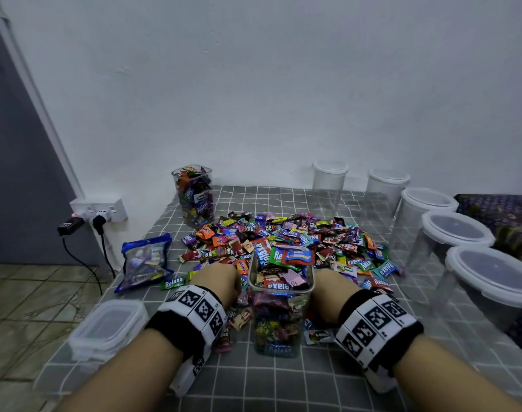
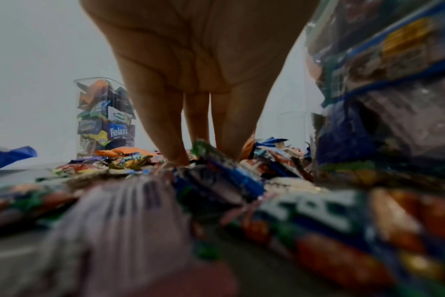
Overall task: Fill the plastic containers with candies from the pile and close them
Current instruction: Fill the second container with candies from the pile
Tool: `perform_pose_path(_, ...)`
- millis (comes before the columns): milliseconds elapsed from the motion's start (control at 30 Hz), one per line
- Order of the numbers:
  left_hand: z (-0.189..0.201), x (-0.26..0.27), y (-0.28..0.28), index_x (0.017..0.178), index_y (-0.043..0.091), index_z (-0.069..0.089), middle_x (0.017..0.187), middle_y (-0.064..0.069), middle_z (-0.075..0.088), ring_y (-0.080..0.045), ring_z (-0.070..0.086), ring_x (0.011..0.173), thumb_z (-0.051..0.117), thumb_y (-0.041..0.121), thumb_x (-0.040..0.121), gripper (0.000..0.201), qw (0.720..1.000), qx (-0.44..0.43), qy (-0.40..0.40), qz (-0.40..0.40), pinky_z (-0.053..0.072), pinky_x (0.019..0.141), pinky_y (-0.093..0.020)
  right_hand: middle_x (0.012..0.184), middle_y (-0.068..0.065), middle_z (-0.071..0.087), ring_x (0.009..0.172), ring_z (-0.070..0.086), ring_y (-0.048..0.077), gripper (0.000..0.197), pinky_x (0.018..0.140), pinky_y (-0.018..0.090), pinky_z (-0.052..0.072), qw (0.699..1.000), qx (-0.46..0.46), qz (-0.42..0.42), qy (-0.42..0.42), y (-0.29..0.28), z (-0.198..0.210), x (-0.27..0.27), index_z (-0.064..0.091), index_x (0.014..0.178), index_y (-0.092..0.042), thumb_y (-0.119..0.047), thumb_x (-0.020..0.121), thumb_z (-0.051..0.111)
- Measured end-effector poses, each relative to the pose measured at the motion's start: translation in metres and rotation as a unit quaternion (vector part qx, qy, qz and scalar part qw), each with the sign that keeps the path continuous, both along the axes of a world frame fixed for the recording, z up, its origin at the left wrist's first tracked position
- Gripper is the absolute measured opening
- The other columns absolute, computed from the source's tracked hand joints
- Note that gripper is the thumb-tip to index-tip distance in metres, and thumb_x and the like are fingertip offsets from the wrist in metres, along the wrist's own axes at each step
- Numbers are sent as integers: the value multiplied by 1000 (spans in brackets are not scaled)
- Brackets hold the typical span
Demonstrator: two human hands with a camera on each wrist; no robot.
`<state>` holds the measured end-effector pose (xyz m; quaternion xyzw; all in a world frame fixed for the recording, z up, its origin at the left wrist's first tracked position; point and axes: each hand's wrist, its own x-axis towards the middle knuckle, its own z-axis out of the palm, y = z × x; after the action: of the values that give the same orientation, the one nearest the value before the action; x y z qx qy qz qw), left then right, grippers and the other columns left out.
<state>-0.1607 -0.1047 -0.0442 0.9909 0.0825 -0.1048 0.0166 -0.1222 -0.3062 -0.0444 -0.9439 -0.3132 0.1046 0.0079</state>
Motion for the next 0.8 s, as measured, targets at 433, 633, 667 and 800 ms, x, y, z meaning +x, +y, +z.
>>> perform_pose_path(433,-9,2,9,103,24,65,104,-1,67,-23,60,99,55,17,87,20,998,-52,-22,18,50,82,-33,108,5,64,99,59,23,21,86,33,50,998,61,-29,8,-12,-2,3,63,105,-13,-21,86,60)
perform_pose_path(633,-7,-3,9,100,26,67,102,2,68,-20,60,98,55,15,86,21,994,-89,-60,24,49,82,-30,109,7,63,101,59,24,21,89,35,50,998,53,-23,2,-12,-5,3,64,104,-13,-8,84,57)
perform_pose_path(667,-6,-4,9,99,26,67,101,2,68,-19,60,96,56,15,86,21,992,-100,-66,25,49,81,-29,108,7,64,101,59,24,21,88,34,50,998,61,-27,-1,-12,-5,2,64,104,-12,-8,84,57)
perform_pose_path(800,2,-12,9,91,23,67,89,5,65,-16,60,88,55,10,84,19,983,-140,-115,33,47,76,-26,101,3,60,97,57,20,12,82,29,47,991,119,-60,-20,-19,7,-2,63,97,-12,-9,87,56)
